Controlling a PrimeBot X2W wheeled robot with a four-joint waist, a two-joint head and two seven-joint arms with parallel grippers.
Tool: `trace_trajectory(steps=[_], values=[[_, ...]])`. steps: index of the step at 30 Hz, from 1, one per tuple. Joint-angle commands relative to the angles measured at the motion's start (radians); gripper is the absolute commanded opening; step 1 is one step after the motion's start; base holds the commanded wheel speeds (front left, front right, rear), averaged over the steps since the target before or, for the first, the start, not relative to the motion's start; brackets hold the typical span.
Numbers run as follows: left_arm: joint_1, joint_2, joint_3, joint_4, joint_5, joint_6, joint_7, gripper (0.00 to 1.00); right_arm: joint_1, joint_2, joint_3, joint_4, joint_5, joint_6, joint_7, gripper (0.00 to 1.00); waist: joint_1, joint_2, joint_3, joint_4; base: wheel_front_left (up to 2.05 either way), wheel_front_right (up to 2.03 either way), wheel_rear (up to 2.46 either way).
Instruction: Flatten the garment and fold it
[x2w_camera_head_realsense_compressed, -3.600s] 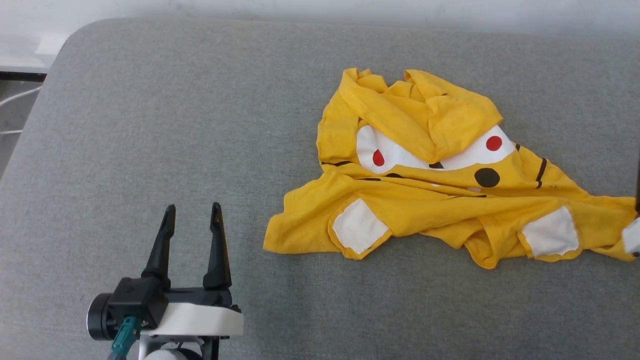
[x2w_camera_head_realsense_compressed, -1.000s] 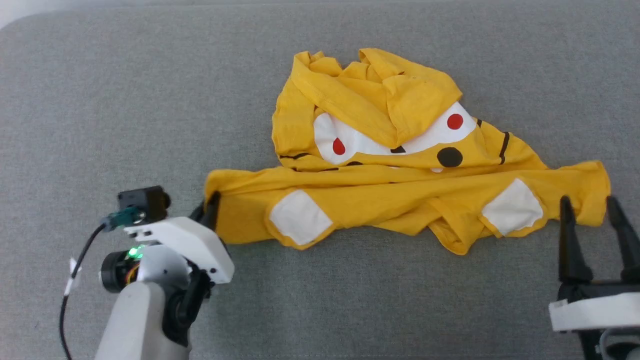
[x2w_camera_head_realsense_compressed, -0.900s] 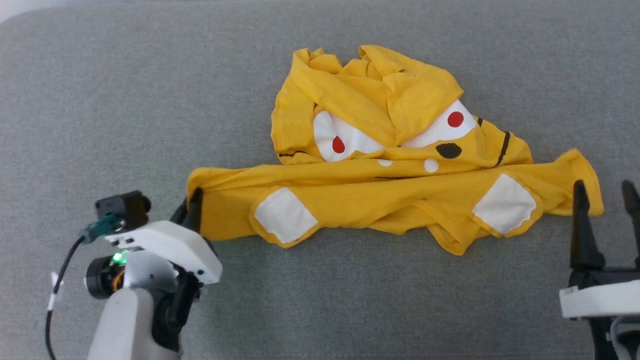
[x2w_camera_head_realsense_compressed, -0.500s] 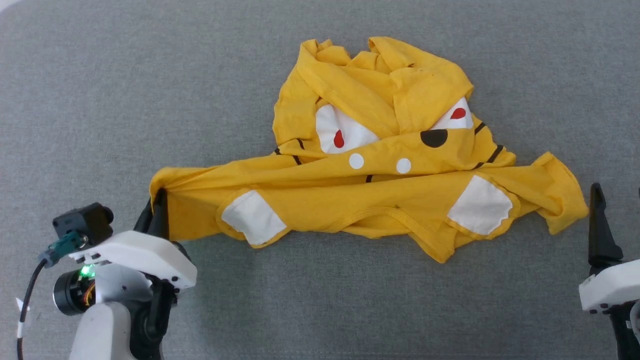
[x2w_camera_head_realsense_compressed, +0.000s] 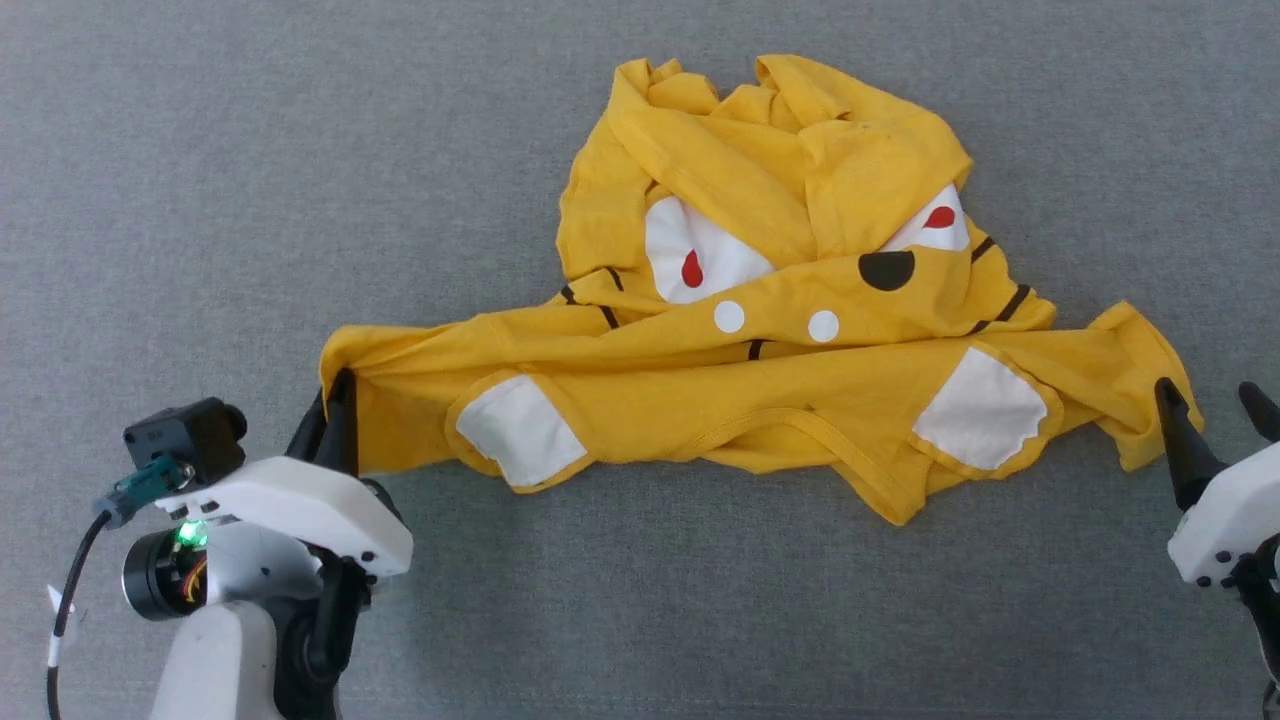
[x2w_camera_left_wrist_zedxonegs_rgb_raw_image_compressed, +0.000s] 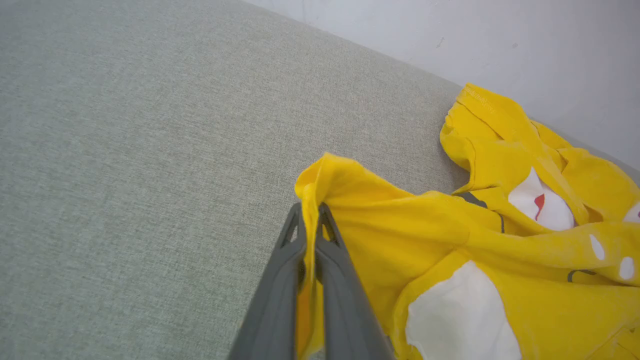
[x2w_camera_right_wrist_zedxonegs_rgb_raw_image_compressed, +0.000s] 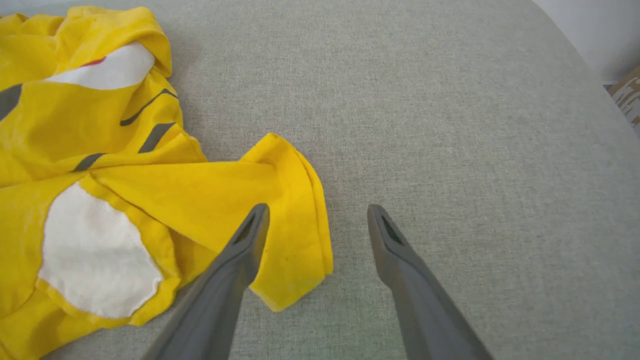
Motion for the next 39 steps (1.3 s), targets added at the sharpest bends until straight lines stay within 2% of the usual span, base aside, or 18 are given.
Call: trace_trajectory(steps=[1, 11, 12, 14, 15, 24, 30, 39], values=[[-0.006, 0.002, -0.006, -0.007, -0.001, 0.0, 0.002, 0.0, -0.024, 0.001, -0.003, 0.027, 0.023, -0.001, 0.011, 1.0, -0.0001, 0.0, 0.005, 0.01, 0.0, 0.0, 0.0], [-0.016, 0.001, -0.02, -0.016, -0.008, -0.002, 0.01, 0.0, -0.053, 0.018, -0.022, 0.131, 0.053, -0.001, 0.057, 1.0, -0.0001, 0.0, 0.021, 0.041, 0.0, 0.0, 0.0], [-0.016, 0.001, -0.021, -0.016, -0.009, -0.002, 0.01, 0.0, -0.054, 0.02, -0.022, 0.133, 0.057, -0.001, 0.062, 0.64, -0.0001, 0.0, 0.022, 0.043, 0.0, 0.0, 0.0], [-0.017, 0.002, -0.02, -0.017, -0.01, 0.0, 0.01, 0.0, -0.057, 0.022, -0.021, 0.131, 0.061, -0.001, 0.069, 0.15, -0.0001, 0.0, 0.023, 0.044, 0.0, 0.0, 0.0], [-0.016, 0.003, -0.02, -0.016, -0.01, 0.001, 0.01, 0.0, -0.06, 0.022, -0.021, 0.127, 0.062, -0.001, 0.071, 0.0, -0.0001, 0.0, 0.023, 0.044, 0.0, 0.0, 0.0], [-0.009, 0.001, -0.016, -0.012, -0.027, 0.004, 0.005, 0.0, -0.073, 0.036, -0.047, 0.079, 0.075, -0.001, 0.074, 0.0, -0.0001, 0.0, -0.014, 0.026, 0.0, 0.0, 0.0], [-0.021, 0.001, -0.016, -0.023, -0.054, -0.01, 0.009, 0.0, -0.093, 0.058, -0.04, 0.03, 0.105, -0.001, 0.071, 0.0, -0.0001, 0.0, -0.059, 0.009, 0.0, 0.0, 0.0], [-0.173, 0.058, -0.028, -0.039, -0.071, -0.054, 0.071, 0.0, -0.247, 0.084, -0.027, -0.046, 0.152, -0.001, 0.07, 0.0, -0.0001, 0.0, -0.149, -0.021, 0.0, 0.0, 0.0]])
